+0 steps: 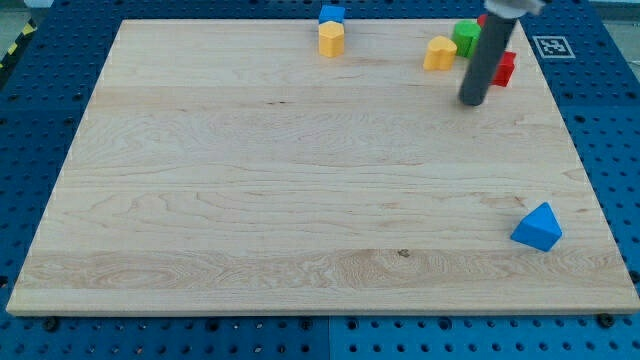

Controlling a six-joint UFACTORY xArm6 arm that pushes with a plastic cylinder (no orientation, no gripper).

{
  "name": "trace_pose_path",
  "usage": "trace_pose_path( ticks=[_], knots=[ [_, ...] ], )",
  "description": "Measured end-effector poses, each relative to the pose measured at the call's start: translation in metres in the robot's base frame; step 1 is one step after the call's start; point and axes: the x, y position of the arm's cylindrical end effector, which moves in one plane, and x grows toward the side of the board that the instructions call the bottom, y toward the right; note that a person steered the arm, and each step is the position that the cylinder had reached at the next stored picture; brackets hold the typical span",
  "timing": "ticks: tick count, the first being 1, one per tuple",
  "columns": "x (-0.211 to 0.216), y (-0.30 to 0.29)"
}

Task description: Push blue triangle towards group of blocks

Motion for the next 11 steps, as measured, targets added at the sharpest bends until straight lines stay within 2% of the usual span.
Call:
trace_pose_path(
  ticks=[1, 2, 3, 4, 5, 9, 11],
  knots=[
    [0.046, -0.047],
    [0.116, -0.054],
    [0.187, -0.041],
    [0.212, 0.016],
    [0.200, 0.066],
    [0.155, 0.064],
    [0.148, 0.033]
  ],
)
